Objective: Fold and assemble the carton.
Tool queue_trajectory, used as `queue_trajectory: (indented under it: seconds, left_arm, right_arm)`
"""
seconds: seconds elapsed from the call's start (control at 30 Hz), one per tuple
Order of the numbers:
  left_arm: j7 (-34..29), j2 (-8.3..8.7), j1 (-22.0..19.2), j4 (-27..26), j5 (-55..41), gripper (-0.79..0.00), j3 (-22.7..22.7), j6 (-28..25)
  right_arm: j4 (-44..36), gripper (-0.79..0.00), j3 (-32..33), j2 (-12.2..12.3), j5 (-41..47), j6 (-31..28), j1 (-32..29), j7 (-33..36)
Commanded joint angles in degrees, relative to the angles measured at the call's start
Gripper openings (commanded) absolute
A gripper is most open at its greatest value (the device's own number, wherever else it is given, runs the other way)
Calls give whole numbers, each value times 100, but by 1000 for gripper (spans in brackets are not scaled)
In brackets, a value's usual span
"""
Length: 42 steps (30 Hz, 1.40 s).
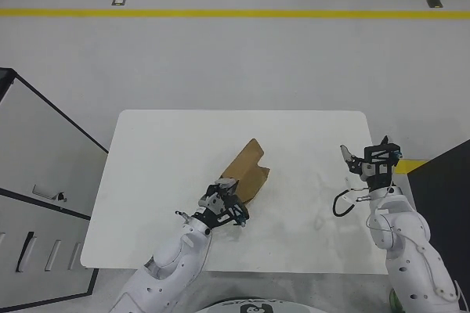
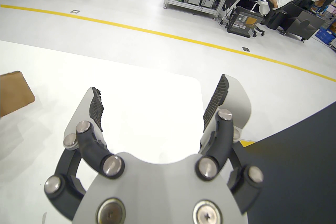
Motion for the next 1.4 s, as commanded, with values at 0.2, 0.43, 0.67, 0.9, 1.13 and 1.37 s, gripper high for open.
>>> queue_trajectory:
  seconds: [0.2,0.43,0.67,0.9,1.13,1.37]
  left_arm:
    - [500,119,287,-540,465,-785,-239,-384]
    - [753,132,253,-675,391,-785,-294,-355]
    - [1837,267,307,-1114,393,-785,-828,-591]
    - [2262,309,309,-1223,250,-785,-1077,-545]
    - [2219,309,192,-1237,-110,-785,-1290,-499]
    - [2808,396,126,-1511,-528,-785,-1912,-900]
  right_arm:
    - [0,0,0,0,0,0,0,0]
    - [0,0,0,0,0,0,0,0]
    - [0,0,0,0,0,0,0,0]
    - [0,0,0,0,0,0,0,0]
    - [0,0,0,0,0,0,0,0]
    - [0,0,0,0,0,0,0,0]
